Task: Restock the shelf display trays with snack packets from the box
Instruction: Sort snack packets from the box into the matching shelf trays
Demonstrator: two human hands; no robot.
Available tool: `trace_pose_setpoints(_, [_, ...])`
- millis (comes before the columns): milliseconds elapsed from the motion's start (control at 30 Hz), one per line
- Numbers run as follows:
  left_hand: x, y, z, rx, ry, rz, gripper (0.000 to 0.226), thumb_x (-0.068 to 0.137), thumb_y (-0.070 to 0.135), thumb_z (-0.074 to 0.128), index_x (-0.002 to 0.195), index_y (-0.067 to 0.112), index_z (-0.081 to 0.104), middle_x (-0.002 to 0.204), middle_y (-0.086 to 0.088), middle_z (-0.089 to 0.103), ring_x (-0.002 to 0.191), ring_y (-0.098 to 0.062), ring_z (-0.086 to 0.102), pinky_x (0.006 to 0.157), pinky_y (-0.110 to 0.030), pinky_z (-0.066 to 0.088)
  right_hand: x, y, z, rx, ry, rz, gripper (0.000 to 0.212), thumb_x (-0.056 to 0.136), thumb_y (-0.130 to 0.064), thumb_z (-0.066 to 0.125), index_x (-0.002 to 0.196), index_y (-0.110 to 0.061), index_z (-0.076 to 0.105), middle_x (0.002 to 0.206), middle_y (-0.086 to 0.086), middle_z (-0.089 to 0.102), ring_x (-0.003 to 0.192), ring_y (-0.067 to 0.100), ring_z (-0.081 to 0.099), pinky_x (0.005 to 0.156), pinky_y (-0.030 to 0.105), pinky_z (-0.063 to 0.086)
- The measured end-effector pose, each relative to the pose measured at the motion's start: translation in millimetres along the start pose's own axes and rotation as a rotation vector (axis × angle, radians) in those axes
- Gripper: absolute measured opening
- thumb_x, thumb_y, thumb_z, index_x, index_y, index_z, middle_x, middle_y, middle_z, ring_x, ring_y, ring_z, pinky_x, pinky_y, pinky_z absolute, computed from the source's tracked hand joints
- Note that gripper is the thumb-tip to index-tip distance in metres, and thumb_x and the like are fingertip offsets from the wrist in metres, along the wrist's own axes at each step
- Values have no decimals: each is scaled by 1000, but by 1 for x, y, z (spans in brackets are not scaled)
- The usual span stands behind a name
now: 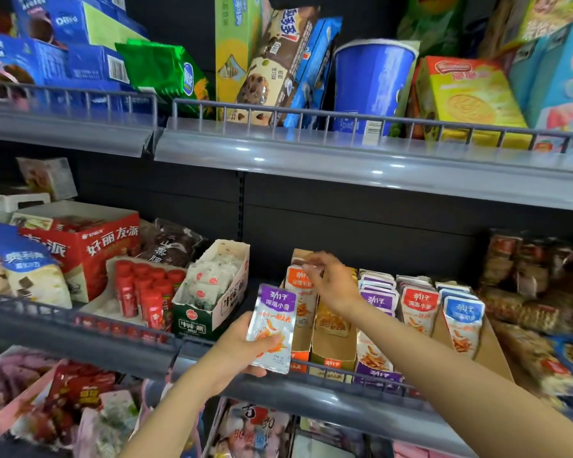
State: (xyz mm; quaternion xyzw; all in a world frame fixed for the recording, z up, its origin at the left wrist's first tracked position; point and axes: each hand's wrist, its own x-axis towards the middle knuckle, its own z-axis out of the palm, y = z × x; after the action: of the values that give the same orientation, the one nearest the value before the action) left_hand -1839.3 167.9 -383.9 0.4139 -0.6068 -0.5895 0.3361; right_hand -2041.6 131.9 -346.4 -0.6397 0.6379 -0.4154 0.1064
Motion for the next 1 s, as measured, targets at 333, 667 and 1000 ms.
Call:
trace_pose_setpoints(333, [-5, 9, 67, -245, 22, 63, 19, 92, 28, 55, 100, 16, 66, 102, -7, 72, 91, -18, 70, 67, -22, 57, -70, 3, -78, 453, -247, 241, 28, 86, -23, 66, 112, -21, 56, 105, -2, 69, 89, 9, 69, 70, 21, 58])
trace_pose_setpoints(667, [4, 14, 132, -75, -25, 201, 18, 94, 28, 50, 102, 18, 63, 105, -1, 70, 88, -6, 69, 70, -20, 56, -86, 49, -128, 461, -74, 276, 34, 85, -21, 68, 117, -19, 56, 112, 4, 67, 99, 15, 67, 81, 30, 57])
trace_pose_setpoints(1000, [40, -14, 135, 748, -85, 323, 80, 80, 43, 70, 146, 29, 27, 145, 11, 40, 135, -12, 38, 110, -33, 35, -58, 84, -110, 162, -14, 147, 32, 86, -15, 67, 112, -22, 51, 116, 0, 58, 107, 14, 58, 73, 18, 52])
